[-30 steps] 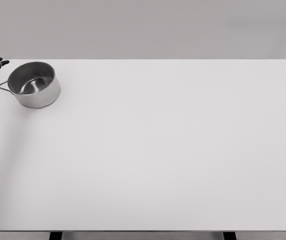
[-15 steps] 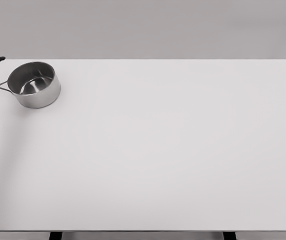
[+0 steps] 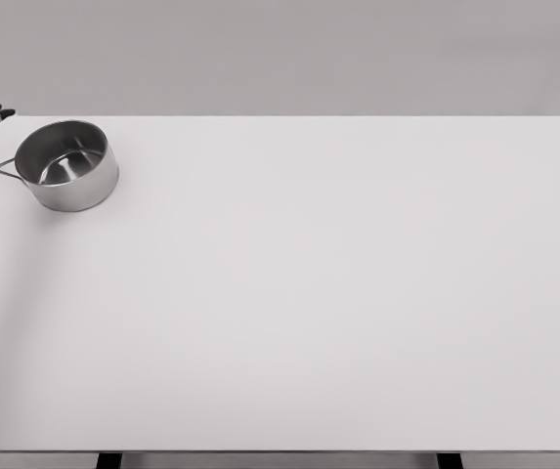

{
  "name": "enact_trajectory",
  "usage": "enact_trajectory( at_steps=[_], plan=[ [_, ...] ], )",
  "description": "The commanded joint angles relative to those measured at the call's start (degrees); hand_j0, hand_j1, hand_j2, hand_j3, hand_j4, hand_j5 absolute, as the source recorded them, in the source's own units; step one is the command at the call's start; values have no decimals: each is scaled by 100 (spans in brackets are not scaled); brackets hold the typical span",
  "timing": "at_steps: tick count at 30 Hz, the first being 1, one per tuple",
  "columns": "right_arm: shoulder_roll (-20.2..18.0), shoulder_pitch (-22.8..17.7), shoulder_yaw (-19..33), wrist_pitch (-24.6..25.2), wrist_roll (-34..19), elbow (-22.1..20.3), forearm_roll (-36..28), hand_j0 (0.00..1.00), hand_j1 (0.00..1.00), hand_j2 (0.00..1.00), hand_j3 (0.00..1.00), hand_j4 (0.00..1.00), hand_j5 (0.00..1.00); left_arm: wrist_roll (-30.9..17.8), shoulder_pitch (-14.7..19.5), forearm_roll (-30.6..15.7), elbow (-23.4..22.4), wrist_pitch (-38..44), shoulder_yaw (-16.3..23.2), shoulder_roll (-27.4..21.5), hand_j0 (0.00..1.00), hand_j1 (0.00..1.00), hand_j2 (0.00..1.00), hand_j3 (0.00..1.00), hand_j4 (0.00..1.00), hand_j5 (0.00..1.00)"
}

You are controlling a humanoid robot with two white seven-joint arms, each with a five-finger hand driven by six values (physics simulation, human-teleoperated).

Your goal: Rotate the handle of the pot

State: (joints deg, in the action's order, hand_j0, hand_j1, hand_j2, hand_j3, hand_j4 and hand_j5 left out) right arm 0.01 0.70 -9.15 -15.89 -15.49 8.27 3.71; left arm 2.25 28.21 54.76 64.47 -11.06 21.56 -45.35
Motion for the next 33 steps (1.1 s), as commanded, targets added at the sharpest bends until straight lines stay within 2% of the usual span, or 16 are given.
enact_trajectory(
  at_steps=[1,10,12,14,16,18,19,20,21,22,24,27,28,30,31,33],
  plan=[
    [-1,0,1,-1,2,-1,7,100,100,100,100,100,100,3,0,96,-5,-1,-12,0,100,100,100,100,100,100],
    [-1,0,1,-1,-7,-1,-2,100,100,100,100,100,100,3,0,87,4,-1,-21,-35,100,100,100,100,100,100],
    [-1,0,1,-1,2,-1,7,100,100,100,100,100,100,-5,0,-167,48,-10,-29,-97,100,100,100,100,100,100],
    [-1,0,1,-1,2,-1,7,100,100,100,100,100,100,-23,-70,-1257,215,-89,-3,-544,100,100,100,100,100,100],
    [-1,0,1,-1,-7,-1,7,100,100,100,100,100,100,-58,-149,-2285,1488,-115,32,-1361,100,100,100,100,100,100],
    [-1,0,1,-1,-7,8,-1,100,100,100,100,100,100,-58,-413,-3770,2710,-203,-12,-2382,100,100,100,100,100,100],
    [-1,0,1,-1,2,-1,-1,100,100,100,100,100,100,-14,-396,-4280,3220,-431,-21,-2399,100,100,100,100,100,100],
    [-1,0,1,-1,2,-1,7,100,100,100,100,100,100,-14,-413,-4930,3607,-1396,-12,-2399,100,100,100,100,100,100],
    [-1,0,1,-1,2,-1,-1,100,100,100,100,100,100,-58,-369,-5274,3651,-2394,23,-2338,100,100,100,100,100,100],
    [-1,0,1,-1,2,8,7,100,100,100,100,100,100,-84,-343,-5283,3660,-2394,85,-2172,100,100,100,100,100,100],
    [-1,0,1,-1,2,-1,-2,100,100,100,100,100,100,-410,-115,-5239,3660,-2394,453,-1328,100,100,100,100,100,100],
    [-1,0,1,-1,-7,-1,7,100,100,100,100,100,100,-427,1028,-5125,3660,-2394,2141,-651,100,100,100,100,100,100],
    [-1,0,1,-1,2,8,-2,100,100,100,100,100,100,-418,1169,-4879,3660,-2394,2440,-247,100,100,100,100,100,100],
    [-1,0,1,-1,-7,-1,7,100,100,100,100,100,100,-436,1625,-4325,3669,-2394,2976,-114,100,100,100,100,100,100],
    [-1,0,1,-1,-7,8,7,100,100,100,100,100,100,-445,1837,-4281,3660,-2394,3275,175,100,100,100,100,100,100],
    [-1,0,1,-1,2,-1,-2,100,100,100,100,100,100,-436,1916,-4281,3660,-2394,3451,474,100,100,100,100,100,100]
  ],
)
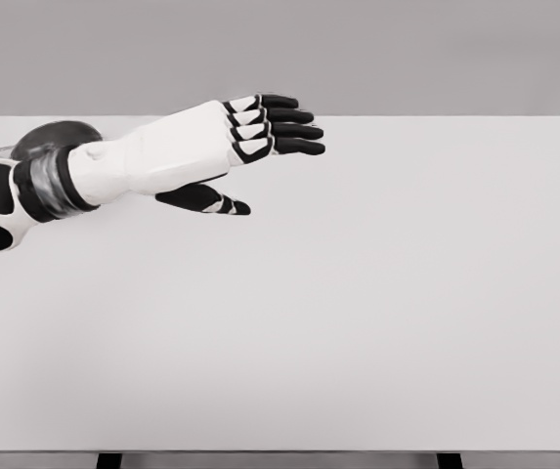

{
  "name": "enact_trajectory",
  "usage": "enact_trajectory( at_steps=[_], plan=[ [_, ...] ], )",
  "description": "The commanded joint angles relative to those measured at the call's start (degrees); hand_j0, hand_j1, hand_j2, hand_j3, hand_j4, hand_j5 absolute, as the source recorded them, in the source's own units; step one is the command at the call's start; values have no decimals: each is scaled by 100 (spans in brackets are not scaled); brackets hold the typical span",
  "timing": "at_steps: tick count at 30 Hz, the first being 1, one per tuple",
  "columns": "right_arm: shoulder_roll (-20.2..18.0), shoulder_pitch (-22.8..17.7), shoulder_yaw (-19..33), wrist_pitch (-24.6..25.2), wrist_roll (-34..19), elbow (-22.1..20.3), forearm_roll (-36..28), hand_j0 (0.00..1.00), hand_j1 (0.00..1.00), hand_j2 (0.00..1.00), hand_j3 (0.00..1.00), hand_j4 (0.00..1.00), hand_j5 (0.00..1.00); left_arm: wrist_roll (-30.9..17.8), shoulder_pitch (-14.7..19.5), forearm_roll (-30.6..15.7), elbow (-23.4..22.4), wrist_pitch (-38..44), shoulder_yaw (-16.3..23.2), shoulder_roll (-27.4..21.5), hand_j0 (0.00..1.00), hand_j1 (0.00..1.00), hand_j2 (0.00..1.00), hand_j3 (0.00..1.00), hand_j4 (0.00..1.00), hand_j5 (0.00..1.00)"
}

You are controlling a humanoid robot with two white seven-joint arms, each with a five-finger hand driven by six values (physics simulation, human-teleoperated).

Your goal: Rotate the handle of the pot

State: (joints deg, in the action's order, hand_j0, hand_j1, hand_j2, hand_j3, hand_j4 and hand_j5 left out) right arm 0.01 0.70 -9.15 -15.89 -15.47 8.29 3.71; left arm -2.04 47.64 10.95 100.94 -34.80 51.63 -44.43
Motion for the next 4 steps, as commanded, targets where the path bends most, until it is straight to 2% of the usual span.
enact_trajectory(
  at_steps=[1,4],
  plan=[
    [-1,0,1,-2,0,-3,-2,100,100,100,100,100,100,-7,-9,100,14,-20,480,427,100,100,100,100,100,100],
    [-1,0,1,-2,1,-3,-2,100,100,100,100,100,100,-7,-44,224,14,-20,638,260,100,100,100,100,100,100]
  ],
)
